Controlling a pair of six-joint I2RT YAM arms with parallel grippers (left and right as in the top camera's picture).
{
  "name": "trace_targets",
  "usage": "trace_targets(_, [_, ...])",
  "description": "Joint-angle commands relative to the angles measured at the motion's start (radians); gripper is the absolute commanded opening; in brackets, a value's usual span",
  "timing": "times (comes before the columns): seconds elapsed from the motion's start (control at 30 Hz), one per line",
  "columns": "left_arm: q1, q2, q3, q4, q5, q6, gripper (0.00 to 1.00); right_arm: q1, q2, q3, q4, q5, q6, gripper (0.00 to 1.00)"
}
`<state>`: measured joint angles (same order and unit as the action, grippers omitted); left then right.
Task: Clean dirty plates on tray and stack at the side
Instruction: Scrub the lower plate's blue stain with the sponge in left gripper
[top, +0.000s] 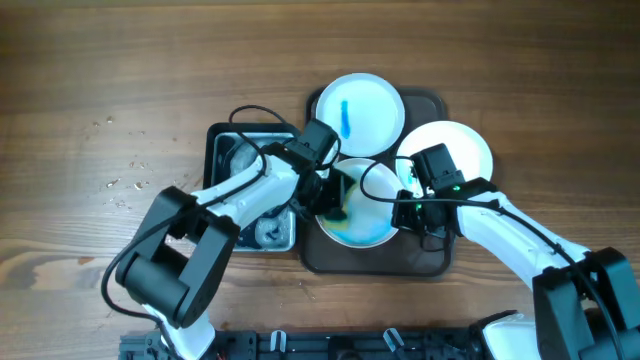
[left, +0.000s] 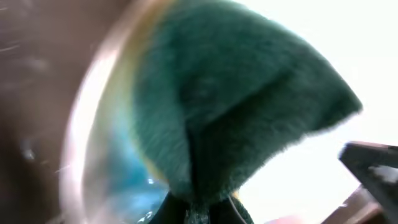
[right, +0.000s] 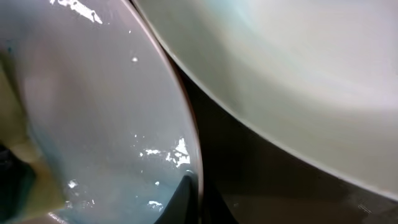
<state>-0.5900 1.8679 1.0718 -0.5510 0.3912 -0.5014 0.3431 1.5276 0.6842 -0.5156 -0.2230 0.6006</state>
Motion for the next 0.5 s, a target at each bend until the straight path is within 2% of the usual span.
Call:
trace_targets(0.0, [-0.055, 0.047, -0.011, 0.068, 0.161, -0.047, 0.04, 0.007, 0.04, -0.032, -0.013, 0.095, -0.014, 0.04])
trace_targets(0.17, [-0.132, 0.076, -0.011, 0.143, 0.171, -0.147, 0.04, 0.007, 0.04, -0.032, -0.013, 0.095, -0.014, 0.04])
trace_targets(0.3, [-0.19, 0.129, -0.011, 0.228, 0.259, -0.195, 0.04, 0.007, 0.04, -0.032, -0.013, 0.095, -0.014, 0.04])
trace_targets(0.47, [-0.182, 0.133, -0.011, 0.241, 0.278, -0.202, 0.04, 0.007, 0.04, -0.032, -0.014, 0.095, -0.014, 0.04])
